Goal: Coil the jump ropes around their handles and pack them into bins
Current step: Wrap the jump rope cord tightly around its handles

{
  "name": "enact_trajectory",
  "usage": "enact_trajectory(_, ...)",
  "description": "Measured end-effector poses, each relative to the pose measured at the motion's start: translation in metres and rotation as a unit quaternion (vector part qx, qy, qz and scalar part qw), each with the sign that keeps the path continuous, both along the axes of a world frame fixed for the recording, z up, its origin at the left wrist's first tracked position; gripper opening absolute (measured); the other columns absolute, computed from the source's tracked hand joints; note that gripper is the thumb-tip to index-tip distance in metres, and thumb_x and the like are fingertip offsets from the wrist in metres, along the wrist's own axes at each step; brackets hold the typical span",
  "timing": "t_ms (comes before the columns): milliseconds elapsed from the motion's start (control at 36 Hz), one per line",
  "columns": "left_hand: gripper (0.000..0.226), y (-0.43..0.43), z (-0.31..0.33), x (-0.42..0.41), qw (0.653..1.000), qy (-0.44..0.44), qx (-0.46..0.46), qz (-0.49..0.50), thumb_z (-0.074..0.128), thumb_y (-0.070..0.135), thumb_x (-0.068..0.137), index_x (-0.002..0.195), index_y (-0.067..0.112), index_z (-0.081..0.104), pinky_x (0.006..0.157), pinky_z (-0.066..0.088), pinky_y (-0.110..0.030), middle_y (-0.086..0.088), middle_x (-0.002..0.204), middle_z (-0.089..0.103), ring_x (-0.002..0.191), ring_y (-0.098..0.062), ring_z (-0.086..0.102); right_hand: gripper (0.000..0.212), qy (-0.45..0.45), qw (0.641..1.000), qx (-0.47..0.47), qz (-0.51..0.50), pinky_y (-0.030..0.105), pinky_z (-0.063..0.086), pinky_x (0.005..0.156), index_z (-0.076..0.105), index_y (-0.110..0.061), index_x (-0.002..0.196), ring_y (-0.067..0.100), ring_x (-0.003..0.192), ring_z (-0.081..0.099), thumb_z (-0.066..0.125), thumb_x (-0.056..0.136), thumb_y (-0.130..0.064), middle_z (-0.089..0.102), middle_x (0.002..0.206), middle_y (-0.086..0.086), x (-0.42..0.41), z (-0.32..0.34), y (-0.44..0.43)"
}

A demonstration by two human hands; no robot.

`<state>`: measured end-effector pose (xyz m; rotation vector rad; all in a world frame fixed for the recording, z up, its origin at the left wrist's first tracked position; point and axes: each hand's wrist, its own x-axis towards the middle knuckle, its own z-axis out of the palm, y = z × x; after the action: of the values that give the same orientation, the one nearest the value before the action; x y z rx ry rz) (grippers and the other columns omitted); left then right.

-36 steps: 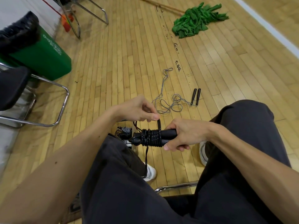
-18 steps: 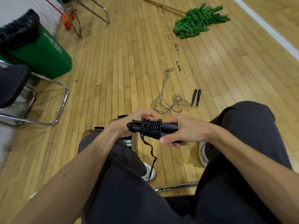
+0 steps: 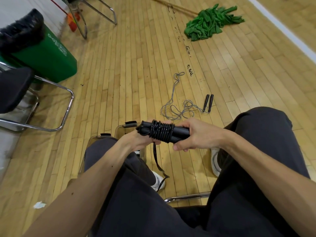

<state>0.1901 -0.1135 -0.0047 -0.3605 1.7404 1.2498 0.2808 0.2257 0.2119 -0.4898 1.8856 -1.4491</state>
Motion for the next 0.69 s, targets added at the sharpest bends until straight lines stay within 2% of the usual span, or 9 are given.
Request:
enact_trajectory(28,0.053,0.039,0.070,0.028,0.999,0.023,-0.028,-0.007,0.083,0.042,0.080,0.117,0.010,0.064,0.087,0.056,-0.041,-0.005,0.097,0.067,0.083,-0.018,0.067,0.017,-0.007,1.000,-0.005,-0.012,0.023,0.043,0.053,0.063,-0.013,0.087,0.013,0.056,0.057,0.080,0.085,-0.014,0.063,0.065,0.006,0.000,0.001,0.000)
enact_trajectory(83,0.022,0.100,0.156,0.060,0.994,0.102,0.029,-0.016,0.054,0.025,0.103,0.103,0.003,0.058,0.067,0.051,-0.026,0.000,0.069,0.050,0.059,-0.011,0.048,0.018,-0.021,0.999,-0.015,-0.041,0.025,0.044,0.054,0.062,-0.011,0.088,0.017,0.057,0.056,0.080,0.084,-0.013,0.063,0.065,0.007,-0.002,0.002,0.001)
enact_trajectory(139,0.026,0.129,0.195,0.072,0.990,0.123,0.058,-0.037,0.034,0.016,0.108,0.099,0.007,0.056,0.054,0.037,-0.023,0.004,0.060,0.038,0.053,-0.009,0.033,0.018,-0.030,0.997,-0.030,-0.065,0.027,0.044,0.055,0.061,-0.008,0.089,0.017,0.057,0.055,0.078,0.085,-0.010,0.063,0.065,0.008,-0.003,0.003,0.001)
enact_trajectory(306,0.030,0.143,0.206,0.085,0.988,0.133,0.075,0.029,0.035,0.023,0.109,0.089,0.009,0.052,0.053,0.032,-0.027,0.002,0.059,0.041,0.052,-0.012,0.036,0.017,-0.064,0.989,-0.044,-0.127,0.025,0.044,0.053,0.057,-0.005,0.091,0.013,0.052,0.054,0.073,0.085,0.001,0.062,0.060,0.002,-0.007,0.003,0.005)
enact_trajectory(389,0.028,0.147,0.206,0.087,0.987,0.141,0.071,0.017,0.039,0.027,0.108,0.102,0.006,0.056,0.052,0.035,-0.026,0.001,0.062,0.044,0.052,-0.012,0.039,0.014,-0.050,0.986,-0.026,-0.159,0.024,0.047,0.052,0.063,-0.002,0.096,0.013,0.057,0.058,0.073,0.089,-0.007,0.067,0.068,0.003,-0.009,-0.002,0.004)
enact_trajectory(500,0.037,0.150,0.209,0.089,0.988,0.149,0.048,0.004,0.042,0.028,0.107,0.119,-0.003,0.058,0.054,0.043,-0.028,-0.001,0.065,0.053,0.056,-0.014,0.048,0.016,-0.027,0.985,0.007,-0.172,0.023,0.049,0.053,0.066,-0.001,0.097,0.015,0.061,0.062,0.073,0.091,-0.013,0.070,0.075,0.006,-0.011,-0.009,0.002)
enact_trajectory(583,0.030,0.152,0.212,0.092,0.989,0.140,0.046,-0.006,0.047,0.024,0.106,0.118,0.000,0.061,0.056,0.050,-0.028,-0.005,0.068,0.057,0.057,-0.017,0.056,0.013,-0.009,0.983,0.043,-0.177,0.024,0.051,0.054,0.066,-0.005,0.095,0.012,0.059,0.063,0.073,0.091,-0.016,0.072,0.074,0.002,-0.013,-0.013,0.004)
enact_trajectory(694,0.032,0.150,0.213,0.097,0.992,0.119,0.017,-0.041,0.046,0.027,0.106,0.112,0.000,0.062,0.056,0.052,-0.029,-0.006,0.068,0.061,0.057,-0.019,0.060,0.018,0.021,0.973,0.095,-0.209,0.033,0.057,0.064,0.064,-0.007,0.101,0.014,0.063,0.066,0.073,0.092,-0.019,0.073,0.085,0.011,-0.020,-0.022,0.009)
